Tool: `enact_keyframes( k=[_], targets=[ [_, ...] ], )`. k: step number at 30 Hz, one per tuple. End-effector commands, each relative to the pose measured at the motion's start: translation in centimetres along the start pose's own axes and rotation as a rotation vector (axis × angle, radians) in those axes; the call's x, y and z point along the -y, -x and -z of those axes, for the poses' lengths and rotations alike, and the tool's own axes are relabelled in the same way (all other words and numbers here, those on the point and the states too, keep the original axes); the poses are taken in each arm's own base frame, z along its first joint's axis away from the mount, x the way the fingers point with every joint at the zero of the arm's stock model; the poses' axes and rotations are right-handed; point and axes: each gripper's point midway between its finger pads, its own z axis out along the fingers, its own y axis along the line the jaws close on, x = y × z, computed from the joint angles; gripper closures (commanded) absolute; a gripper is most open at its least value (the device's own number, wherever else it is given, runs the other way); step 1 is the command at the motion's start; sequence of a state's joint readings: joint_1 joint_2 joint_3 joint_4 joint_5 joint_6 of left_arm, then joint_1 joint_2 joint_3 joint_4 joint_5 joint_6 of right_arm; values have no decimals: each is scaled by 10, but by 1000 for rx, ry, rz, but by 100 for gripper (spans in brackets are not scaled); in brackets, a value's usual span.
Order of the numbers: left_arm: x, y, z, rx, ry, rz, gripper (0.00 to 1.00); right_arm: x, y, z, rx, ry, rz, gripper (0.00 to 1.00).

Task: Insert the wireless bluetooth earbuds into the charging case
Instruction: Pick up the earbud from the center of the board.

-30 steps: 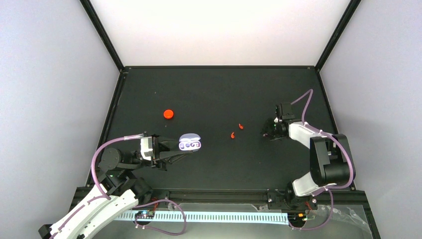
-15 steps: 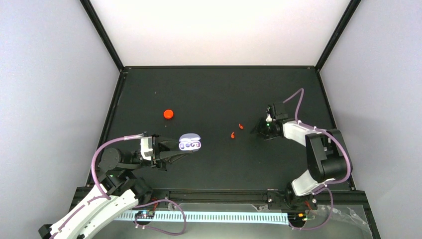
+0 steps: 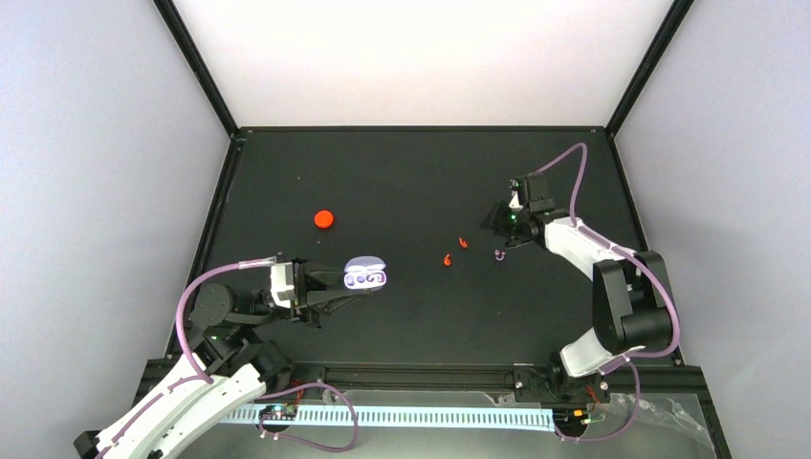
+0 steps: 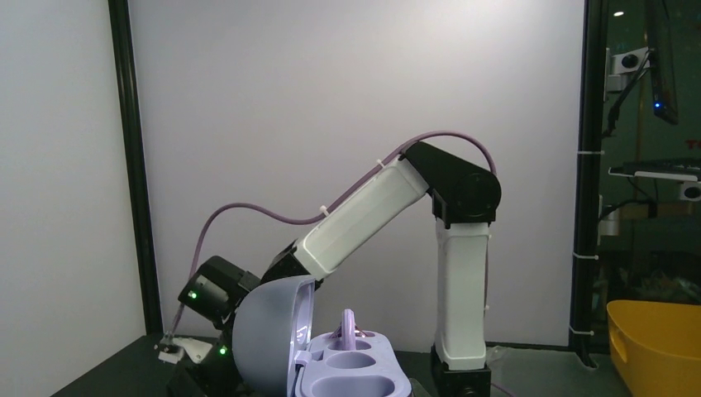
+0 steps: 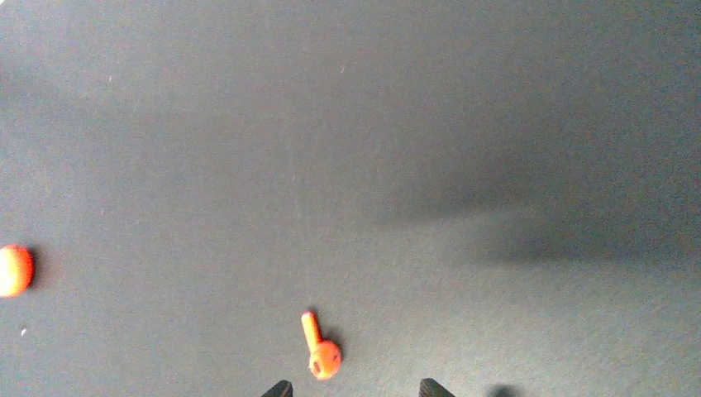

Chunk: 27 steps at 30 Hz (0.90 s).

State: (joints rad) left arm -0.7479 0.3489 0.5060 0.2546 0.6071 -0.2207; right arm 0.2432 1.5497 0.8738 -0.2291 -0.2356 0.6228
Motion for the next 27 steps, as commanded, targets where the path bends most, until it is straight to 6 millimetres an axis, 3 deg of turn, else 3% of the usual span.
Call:
enact_keyframes(
  k=[1, 11, 22, 27],
  targets=[
    [1, -2, -1, -8, -5, 0, 99, 20, 15, 0, 28, -103, 30, 60],
    [1, -2, 0, -7, -5, -4, 99, 43, -6, -23, -60, -164, 39, 59],
    [1, -2, -1, -8, -7, -3, 98, 63, -39, -13, -107, -197, 30, 59],
    [2, -2, -1, -8, -11, -1, 98, 58, -53, -6, -120, -169, 17, 59]
  ],
)
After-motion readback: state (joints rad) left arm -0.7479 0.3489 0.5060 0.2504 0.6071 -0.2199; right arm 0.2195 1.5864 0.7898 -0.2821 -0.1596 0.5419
